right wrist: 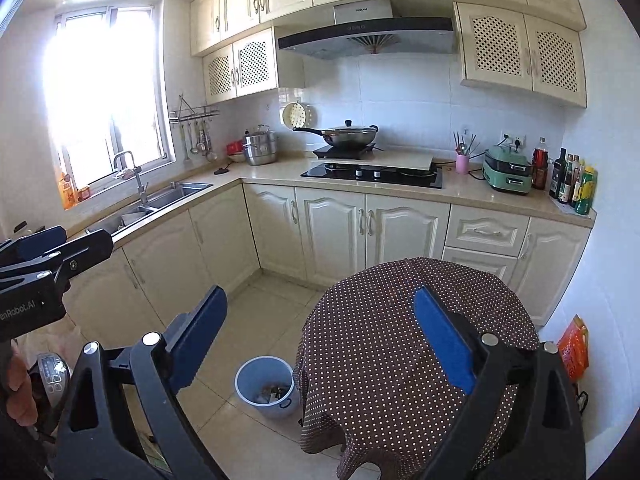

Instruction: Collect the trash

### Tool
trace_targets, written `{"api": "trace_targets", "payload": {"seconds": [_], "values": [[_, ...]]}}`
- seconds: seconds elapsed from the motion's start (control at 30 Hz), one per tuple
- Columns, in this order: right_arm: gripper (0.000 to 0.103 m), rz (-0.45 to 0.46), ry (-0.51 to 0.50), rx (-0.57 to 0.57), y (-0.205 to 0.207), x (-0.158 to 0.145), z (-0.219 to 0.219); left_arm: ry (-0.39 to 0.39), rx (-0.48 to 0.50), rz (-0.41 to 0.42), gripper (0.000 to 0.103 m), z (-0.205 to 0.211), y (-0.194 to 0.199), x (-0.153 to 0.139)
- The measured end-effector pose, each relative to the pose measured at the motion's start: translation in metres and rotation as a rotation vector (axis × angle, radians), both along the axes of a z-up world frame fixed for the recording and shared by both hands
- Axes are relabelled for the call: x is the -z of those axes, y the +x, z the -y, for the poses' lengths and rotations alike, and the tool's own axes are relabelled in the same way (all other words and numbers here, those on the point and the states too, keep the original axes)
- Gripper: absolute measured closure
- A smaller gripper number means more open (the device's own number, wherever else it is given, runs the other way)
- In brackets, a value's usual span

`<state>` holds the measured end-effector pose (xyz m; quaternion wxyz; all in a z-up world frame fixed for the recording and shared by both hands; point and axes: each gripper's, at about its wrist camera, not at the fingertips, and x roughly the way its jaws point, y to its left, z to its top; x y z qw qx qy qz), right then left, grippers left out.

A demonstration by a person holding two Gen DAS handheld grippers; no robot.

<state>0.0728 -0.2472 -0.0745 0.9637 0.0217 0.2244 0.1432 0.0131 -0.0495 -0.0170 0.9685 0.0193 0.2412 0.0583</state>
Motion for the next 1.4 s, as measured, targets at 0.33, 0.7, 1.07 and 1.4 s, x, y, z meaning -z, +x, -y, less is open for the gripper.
{"api": "trace_targets", "payload": {"seconds": [0.33,0.7,1.07,1.4], "values": [[0.012,0.0,-0.014,0.004,-0.014,0.001,-0.006,-0.014,0.018,0.003,0.017,-0.011,-0.013,0.002],[0.011,0.002,-0.025,0.007,-0.014,0.001,-0.006,-0.029,0.023,0.013,0.017,-0.019,-0.014,0.004],[0.011,-0.008,-0.03,0.004,-0.015,0.002,-0.009,-0.03,0.019,0.006,0.017,-0.02,-0.013,0.004],[0.011,-0.024,-0.03,-0.001,-0.01,0.002,-0.01,-0.03,0.019,0.001,0.017,-0.019,-0.01,0.004]]}}
